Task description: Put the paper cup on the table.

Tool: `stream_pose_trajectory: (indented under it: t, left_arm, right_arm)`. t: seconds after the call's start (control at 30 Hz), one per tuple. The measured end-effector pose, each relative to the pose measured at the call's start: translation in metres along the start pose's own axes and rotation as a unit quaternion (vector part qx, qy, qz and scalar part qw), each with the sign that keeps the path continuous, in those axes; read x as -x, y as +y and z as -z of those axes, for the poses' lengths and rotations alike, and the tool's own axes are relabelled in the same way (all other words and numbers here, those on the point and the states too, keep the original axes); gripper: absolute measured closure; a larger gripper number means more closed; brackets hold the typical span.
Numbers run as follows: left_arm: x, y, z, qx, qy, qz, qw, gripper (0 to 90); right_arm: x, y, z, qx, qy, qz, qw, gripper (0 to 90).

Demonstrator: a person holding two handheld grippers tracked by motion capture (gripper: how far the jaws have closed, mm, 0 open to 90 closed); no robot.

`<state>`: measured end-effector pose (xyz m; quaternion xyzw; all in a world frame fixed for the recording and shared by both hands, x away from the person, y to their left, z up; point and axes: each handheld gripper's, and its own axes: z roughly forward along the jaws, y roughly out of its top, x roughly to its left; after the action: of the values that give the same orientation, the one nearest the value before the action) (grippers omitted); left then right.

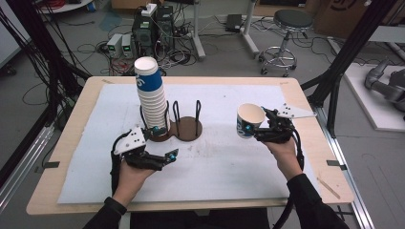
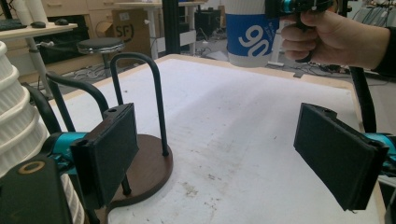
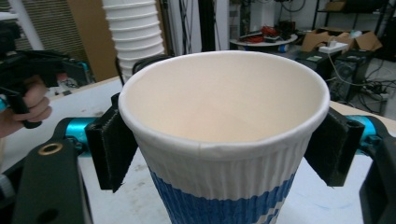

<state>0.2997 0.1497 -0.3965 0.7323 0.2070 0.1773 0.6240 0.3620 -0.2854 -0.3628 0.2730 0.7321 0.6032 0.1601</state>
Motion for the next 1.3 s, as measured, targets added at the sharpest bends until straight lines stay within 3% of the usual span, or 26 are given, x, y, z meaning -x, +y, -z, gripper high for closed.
stream_pose_trajectory:
  t: [0.47,0.87,1.3]
  left_arm:
    - [0.0,-0.002,-0.003,-0.005,-0.004,0.001,1.0,13.8]
    - [0.0,-0.003,-0.005,-0.006,-0.008,0.0,0.9999,13.7]
    - [0.0,-0.004,-0.005,-0.007,-0.01,0.0,0.9999,13.7]
  right_arm:
    - [0.027,-0.008,0.004,-0.001,-0.036,-0.012,0.9993,21.0]
    - [0.044,-0.017,-0.008,-0.01,-0.061,-0.017,0.9979,21.0]
    - [0.059,-0.028,-0.018,-0.038,-0.09,-0.034,0.9946,21.0]
